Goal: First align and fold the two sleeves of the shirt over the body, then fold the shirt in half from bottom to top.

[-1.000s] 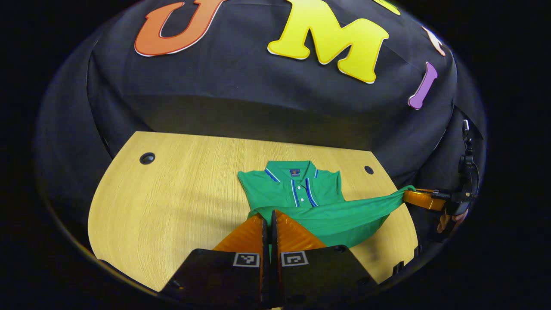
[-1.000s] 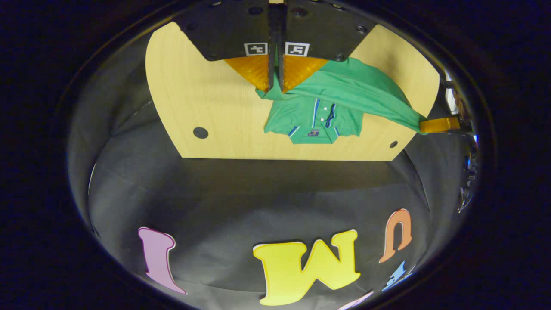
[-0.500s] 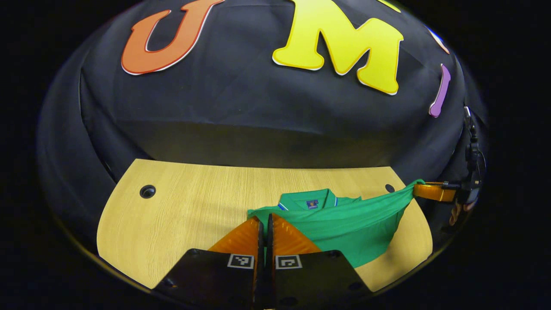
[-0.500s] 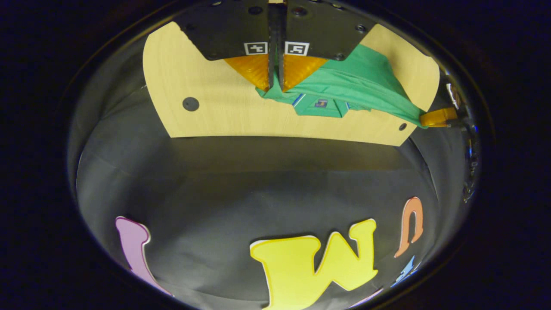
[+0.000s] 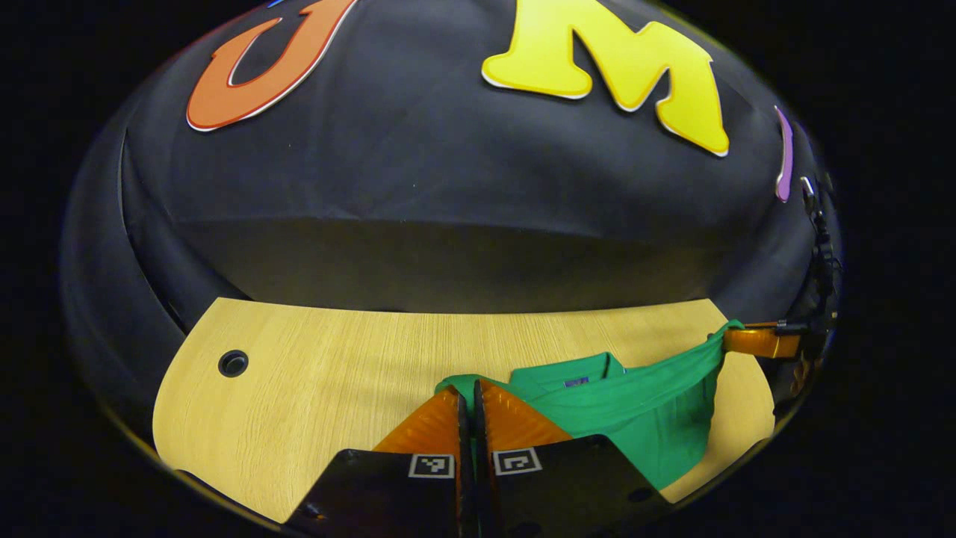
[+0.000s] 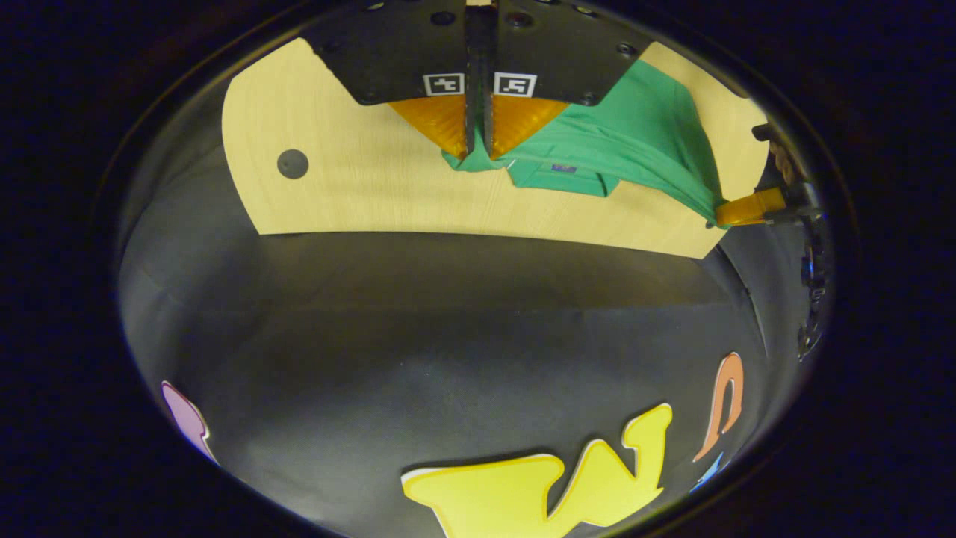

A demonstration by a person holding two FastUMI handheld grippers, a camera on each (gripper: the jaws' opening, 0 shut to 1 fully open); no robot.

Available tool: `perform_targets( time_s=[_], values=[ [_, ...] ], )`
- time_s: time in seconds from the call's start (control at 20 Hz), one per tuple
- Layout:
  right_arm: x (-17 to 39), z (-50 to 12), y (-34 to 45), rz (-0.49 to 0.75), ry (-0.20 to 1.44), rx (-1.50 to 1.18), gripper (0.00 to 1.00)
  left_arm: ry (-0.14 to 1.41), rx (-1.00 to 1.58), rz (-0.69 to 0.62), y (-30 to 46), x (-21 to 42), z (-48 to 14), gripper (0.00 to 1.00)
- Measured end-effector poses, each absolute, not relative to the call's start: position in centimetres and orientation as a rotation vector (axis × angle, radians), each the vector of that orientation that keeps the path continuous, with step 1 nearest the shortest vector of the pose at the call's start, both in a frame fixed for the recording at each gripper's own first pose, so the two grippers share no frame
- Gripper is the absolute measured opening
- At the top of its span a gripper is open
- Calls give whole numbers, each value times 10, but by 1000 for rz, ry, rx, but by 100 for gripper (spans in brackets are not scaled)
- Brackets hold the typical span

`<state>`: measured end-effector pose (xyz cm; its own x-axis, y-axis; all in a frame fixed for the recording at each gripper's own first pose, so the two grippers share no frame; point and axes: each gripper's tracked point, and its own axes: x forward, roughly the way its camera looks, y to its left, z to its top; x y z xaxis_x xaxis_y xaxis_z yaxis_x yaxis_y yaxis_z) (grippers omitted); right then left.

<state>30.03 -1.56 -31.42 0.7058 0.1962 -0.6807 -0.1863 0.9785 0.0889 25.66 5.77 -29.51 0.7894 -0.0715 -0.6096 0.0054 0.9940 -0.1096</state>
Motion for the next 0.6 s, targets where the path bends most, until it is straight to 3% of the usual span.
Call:
perform_targets(
  time_s=[0.45,0.6],
  values=[
    [327,-380,-21,187,800,-5,0,742,-134,-29,59,270,-365,14],
    [324,-406,-35,165,832,-20,6,780,-149,8,70,265,-385,16]
  ],
)
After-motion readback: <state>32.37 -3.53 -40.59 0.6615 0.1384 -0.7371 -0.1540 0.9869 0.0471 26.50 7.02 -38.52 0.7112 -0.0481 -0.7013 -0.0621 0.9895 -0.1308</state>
